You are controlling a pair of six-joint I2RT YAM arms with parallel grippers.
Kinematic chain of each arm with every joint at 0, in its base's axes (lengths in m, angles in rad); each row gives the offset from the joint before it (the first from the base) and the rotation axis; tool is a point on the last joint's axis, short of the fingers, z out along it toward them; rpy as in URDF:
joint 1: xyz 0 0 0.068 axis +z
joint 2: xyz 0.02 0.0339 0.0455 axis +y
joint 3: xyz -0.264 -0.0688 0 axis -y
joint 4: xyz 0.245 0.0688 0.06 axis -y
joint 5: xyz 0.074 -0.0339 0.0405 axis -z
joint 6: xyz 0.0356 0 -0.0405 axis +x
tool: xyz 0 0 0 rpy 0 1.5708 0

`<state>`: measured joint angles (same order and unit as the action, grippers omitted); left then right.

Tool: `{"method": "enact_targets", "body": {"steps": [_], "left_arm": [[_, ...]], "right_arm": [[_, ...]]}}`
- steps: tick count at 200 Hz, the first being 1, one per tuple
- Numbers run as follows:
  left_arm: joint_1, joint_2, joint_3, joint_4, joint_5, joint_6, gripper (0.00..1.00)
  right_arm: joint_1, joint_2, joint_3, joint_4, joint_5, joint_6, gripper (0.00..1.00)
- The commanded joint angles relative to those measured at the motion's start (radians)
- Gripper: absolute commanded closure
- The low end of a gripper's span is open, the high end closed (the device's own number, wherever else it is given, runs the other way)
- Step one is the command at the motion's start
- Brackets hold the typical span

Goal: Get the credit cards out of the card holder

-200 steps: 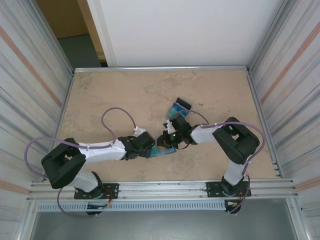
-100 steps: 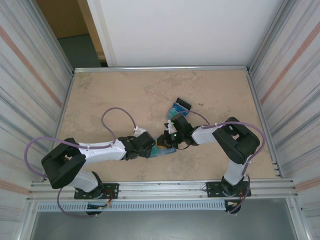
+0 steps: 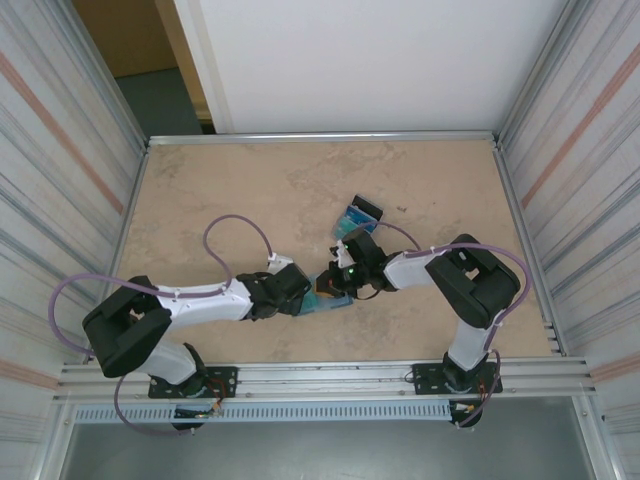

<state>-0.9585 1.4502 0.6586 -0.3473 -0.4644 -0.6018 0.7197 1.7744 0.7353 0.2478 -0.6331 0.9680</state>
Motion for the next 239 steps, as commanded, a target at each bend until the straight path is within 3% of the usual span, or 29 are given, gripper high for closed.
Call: {"method": "enact_targets", "body": {"steps": [1, 117, 183, 239], "left_arm": [[-0.010, 0.002, 0.010, -0.064, -0.011, 0.005, 0.01], [-0.006, 0.015, 0.031, -0.046, -0.023, 0.034, 0.01], [0.016, -0.003, 0.102, -0.008, -0.054, 0.127, 0.01], [0.014, 0.019, 0.127, 0.027, -0.014, 0.157, 0.01]], "right_arm": [[-0.001, -0.052, 0.041, -0.157, 0.080, -0.081, 1.00], [0.000, -0.127, 0.134, -0.458, 0.277, -0.240, 1.00], [0.002, -0.133, 0.156, -0.502, 0.317, -0.266, 1.00], [0.011, -0.140, 0.159, -0.499, 0.322, -0.258, 1.00]]}}
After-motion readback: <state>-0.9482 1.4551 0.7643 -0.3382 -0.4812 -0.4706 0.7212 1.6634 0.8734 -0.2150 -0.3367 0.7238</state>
